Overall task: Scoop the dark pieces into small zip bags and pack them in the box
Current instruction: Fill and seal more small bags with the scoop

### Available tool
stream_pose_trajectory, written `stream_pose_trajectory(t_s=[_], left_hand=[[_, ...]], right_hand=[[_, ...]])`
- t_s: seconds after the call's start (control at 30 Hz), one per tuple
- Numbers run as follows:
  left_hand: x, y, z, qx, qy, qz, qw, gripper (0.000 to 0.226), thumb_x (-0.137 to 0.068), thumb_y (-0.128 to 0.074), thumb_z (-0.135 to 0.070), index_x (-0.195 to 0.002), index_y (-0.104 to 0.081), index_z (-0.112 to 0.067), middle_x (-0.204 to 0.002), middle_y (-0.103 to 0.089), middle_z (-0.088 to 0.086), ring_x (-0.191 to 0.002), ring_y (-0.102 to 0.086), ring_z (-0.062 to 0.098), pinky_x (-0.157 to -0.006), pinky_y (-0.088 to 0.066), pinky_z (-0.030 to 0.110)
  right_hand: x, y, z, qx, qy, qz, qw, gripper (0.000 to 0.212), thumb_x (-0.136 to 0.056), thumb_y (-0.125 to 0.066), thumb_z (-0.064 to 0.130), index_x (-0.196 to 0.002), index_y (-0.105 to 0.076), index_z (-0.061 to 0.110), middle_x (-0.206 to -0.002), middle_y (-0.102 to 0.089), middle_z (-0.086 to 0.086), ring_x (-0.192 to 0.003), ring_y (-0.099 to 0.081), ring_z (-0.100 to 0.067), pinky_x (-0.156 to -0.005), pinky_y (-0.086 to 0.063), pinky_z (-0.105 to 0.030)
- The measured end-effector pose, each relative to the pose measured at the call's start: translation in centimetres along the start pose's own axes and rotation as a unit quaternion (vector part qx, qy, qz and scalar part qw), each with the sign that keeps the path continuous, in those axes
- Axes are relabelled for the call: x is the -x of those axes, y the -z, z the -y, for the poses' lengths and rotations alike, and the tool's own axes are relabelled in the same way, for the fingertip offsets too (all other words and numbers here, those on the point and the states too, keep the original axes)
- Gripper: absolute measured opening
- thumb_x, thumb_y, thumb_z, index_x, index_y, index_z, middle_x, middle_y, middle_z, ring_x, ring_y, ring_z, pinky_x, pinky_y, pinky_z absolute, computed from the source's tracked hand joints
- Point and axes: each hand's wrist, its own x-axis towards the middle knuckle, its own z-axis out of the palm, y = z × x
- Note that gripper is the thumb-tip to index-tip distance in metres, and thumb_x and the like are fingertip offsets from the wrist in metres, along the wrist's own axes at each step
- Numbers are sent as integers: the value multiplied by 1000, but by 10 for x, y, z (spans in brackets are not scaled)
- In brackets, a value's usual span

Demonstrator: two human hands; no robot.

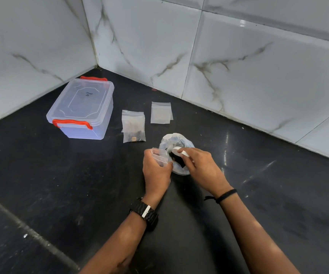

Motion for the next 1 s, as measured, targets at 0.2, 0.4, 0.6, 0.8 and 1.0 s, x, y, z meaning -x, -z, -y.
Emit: stream_pose_trajectory(t_s=[0.2,0.4,0.6,0.8,1.0], left_hand=[[-4,-2,-1,9,1,-6,1000,43,-70,-67,3,-101,-47,-20,-103,-58,3,-94,-58,18,-77,-46,20],[-6,-1,-2,9,30,51,998,47,-76,-72,-4,-112,-45,-15,-105,-56,0,-92,-58,13,-73,-48,17],[-6,-2,-1,32,43,51,997,44,-74,-62,7,-109,-46,-13,-101,-57,0,-89,-59,15,-78,-52,27],[-3,-5,-1,51,44,48,997,46,-73,-62,7,-109,-46,-17,-99,-57,-4,-85,-58,9,-78,-52,27],[-4,-5,-2,59,40,44,997,43,-72,-62,7,-103,-46,-18,-95,-56,-6,-82,-57,9,-77,-50,28]], right_hand=[[3,-3,-6,-14,-14,-43,999,22,-97,-47,11,-108,-65,10,-97,-62,-8,-82,-60,-20,-77,-51,-36],[-2,-8,-4,-23,-44,-44,998,21,-98,-45,18,-98,-63,7,-93,-62,-6,-76,-60,-21,-71,-53,-42],[-7,-6,-3,-127,-171,-73,974,25,-97,-42,21,-89,-55,1,-81,-64,-11,-63,-66,-21,-53,-54,-27],[-1,-8,-7,-24,-77,-58,995,22,-97,-45,17,-100,-65,8,-90,-64,-8,-76,-63,-23,-70,-54,-40],[5,-11,-4,-7,-48,-45,998,26,-96,-45,15,-109,-67,18,-99,-65,-4,-86,-63,-23,-75,-52,-40]])
